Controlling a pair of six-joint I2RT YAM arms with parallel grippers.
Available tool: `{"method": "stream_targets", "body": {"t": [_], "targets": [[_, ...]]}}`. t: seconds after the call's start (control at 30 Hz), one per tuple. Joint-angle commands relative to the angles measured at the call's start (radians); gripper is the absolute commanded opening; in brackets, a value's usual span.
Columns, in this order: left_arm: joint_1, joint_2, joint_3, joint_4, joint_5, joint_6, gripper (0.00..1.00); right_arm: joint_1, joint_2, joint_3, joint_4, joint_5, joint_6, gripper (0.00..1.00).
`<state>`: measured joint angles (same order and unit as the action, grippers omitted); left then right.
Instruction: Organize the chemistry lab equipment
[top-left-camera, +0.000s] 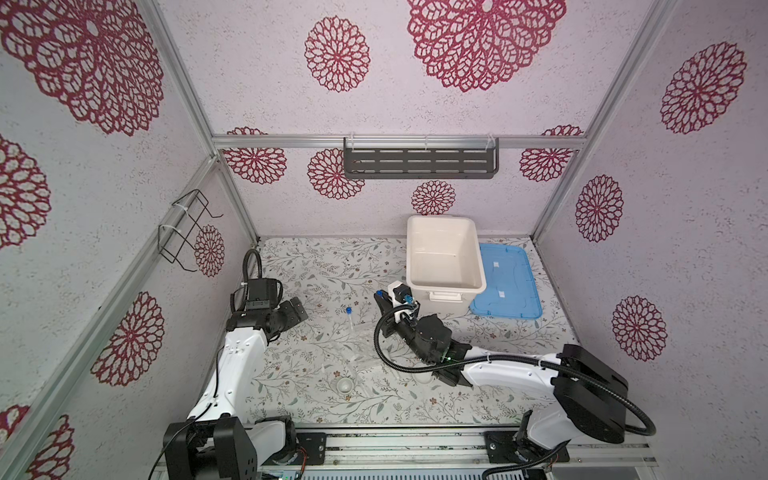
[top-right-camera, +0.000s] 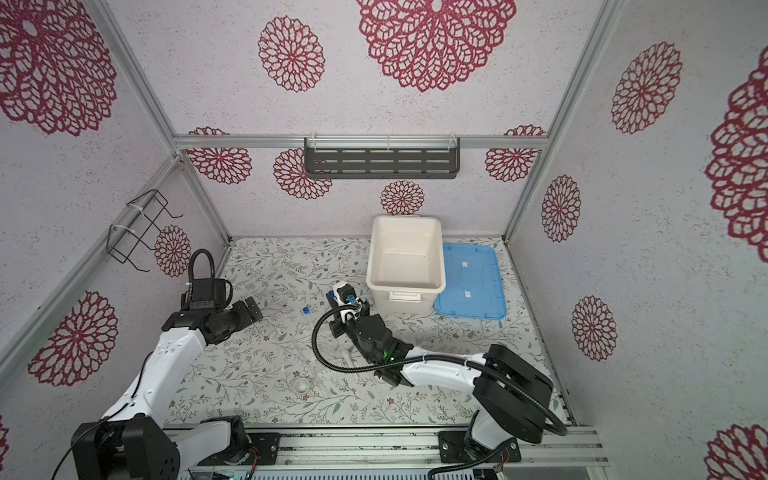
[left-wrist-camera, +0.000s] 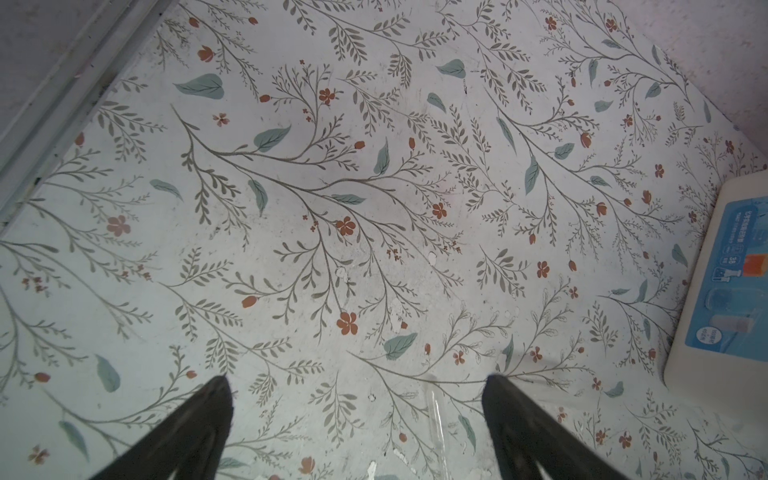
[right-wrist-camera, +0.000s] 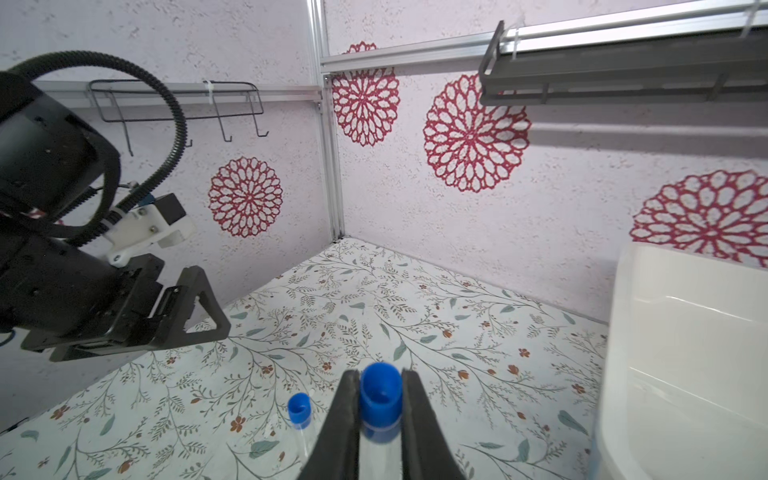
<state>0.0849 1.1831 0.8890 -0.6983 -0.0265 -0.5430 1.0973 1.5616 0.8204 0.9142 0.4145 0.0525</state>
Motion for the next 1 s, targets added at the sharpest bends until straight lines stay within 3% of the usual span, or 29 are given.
{"method": "stream_targets", "body": {"t": [0.0,0.4,0.97], "targets": [[-0.004,0.001,-0.009,0.010,-0.014,-0.002,0.97,0.014,0.033,0.029,0.179,-0.006,-0.017,0.14],[-0.004,0.004,-0.008,0.010,-0.008,-0.002,0.97,0.012,0.191,0.052,0.311,0.003,-0.028,0.15],[-0.006,0.006,-0.009,0.014,-0.009,0.000,0.97,-0.022,0.304,0.124,0.291,-0.038,-0.009,0.15]]}}
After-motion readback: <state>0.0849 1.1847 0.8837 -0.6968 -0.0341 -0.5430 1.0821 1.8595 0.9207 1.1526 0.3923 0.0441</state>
